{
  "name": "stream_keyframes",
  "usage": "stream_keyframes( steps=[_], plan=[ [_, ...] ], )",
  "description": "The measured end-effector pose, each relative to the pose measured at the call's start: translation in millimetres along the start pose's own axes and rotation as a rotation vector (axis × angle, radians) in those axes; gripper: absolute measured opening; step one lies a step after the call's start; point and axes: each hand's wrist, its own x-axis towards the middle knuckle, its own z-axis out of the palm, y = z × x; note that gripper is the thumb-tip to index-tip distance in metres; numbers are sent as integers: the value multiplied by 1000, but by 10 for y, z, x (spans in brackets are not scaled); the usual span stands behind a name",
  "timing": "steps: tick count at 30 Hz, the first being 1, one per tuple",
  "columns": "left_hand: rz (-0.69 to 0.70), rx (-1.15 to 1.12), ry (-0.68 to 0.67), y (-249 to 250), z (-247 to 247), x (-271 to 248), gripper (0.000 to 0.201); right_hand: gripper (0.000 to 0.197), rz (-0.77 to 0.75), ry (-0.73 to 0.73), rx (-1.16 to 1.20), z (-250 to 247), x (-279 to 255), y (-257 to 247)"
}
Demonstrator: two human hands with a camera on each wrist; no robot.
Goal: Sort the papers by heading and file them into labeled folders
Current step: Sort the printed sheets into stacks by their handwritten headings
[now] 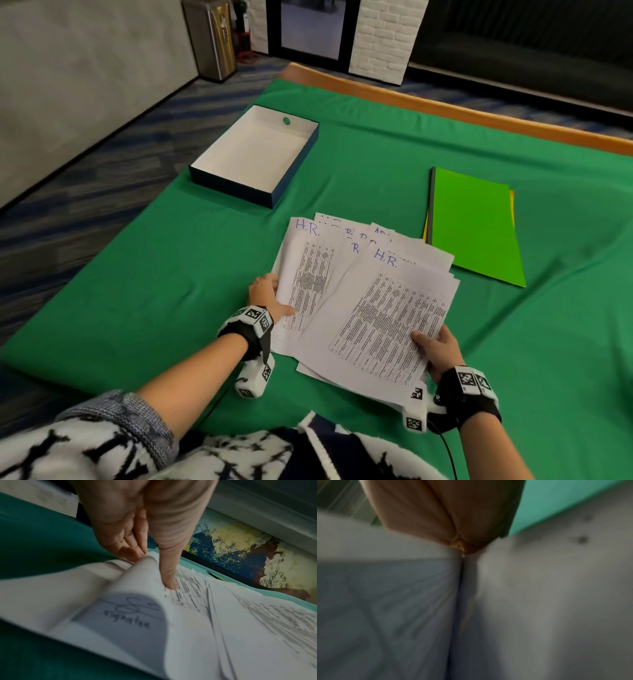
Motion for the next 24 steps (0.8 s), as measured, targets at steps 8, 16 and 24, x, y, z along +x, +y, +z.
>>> stream_keyframes(
  steps=[8, 16, 24],
  plan=[
    [-44, -64, 9, 12, -142, -63, 41, 33, 11, -10, 24, -19, 41, 11],
    [267, -140, 363, 474, -677, -47, 21, 30, -8, -41, 54, -21, 35, 16],
    [253, -375, 531, 743, -839, -64, 21, 80, -100, 8, 21, 16, -23, -10]
  ],
)
